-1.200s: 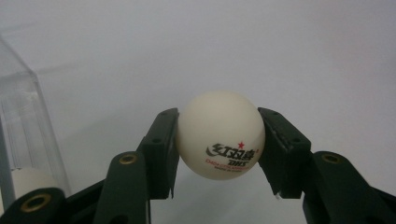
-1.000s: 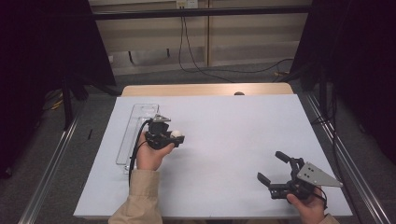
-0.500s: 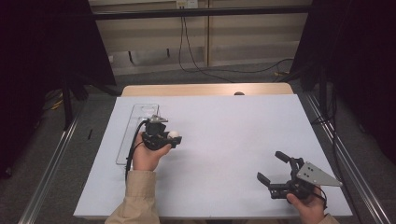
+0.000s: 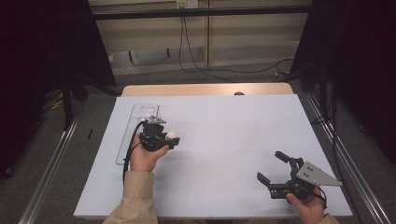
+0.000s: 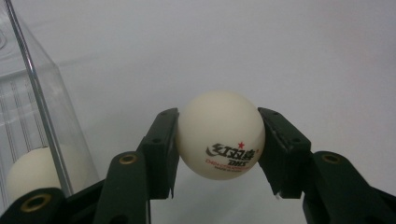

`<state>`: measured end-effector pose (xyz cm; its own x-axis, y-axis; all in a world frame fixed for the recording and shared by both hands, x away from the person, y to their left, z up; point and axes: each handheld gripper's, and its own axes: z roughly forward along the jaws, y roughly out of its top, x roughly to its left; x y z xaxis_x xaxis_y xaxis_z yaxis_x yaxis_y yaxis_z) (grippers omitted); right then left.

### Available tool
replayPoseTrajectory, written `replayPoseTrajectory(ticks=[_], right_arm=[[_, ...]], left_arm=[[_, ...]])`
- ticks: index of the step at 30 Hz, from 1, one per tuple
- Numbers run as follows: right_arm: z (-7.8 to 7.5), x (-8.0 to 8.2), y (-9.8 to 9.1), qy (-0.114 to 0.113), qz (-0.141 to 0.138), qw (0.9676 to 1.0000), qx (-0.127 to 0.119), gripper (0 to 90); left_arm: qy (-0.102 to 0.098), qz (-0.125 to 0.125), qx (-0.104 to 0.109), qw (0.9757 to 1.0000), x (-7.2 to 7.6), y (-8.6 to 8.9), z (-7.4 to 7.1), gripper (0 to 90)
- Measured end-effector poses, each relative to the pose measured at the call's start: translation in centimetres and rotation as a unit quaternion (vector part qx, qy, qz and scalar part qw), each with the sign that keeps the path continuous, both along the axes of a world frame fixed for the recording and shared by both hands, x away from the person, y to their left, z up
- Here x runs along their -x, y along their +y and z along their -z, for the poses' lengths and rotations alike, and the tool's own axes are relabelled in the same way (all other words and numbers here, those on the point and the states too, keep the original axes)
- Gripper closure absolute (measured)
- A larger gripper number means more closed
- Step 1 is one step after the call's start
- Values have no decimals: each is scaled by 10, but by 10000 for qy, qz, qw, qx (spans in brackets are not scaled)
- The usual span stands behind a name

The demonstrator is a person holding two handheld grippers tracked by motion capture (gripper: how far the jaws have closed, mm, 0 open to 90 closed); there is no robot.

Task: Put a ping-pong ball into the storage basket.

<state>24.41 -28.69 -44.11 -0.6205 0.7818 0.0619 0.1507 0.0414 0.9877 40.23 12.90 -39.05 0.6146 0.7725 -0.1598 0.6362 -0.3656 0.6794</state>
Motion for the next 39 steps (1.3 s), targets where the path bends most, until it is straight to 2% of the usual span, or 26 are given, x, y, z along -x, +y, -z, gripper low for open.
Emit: replayPoseTrajectory(ticks=[39], right_arm=[[0,0,0,-22,-5,10000,-8,15]], left_arm=[[-24,-77,-69,9999,1,15,-7,510]])
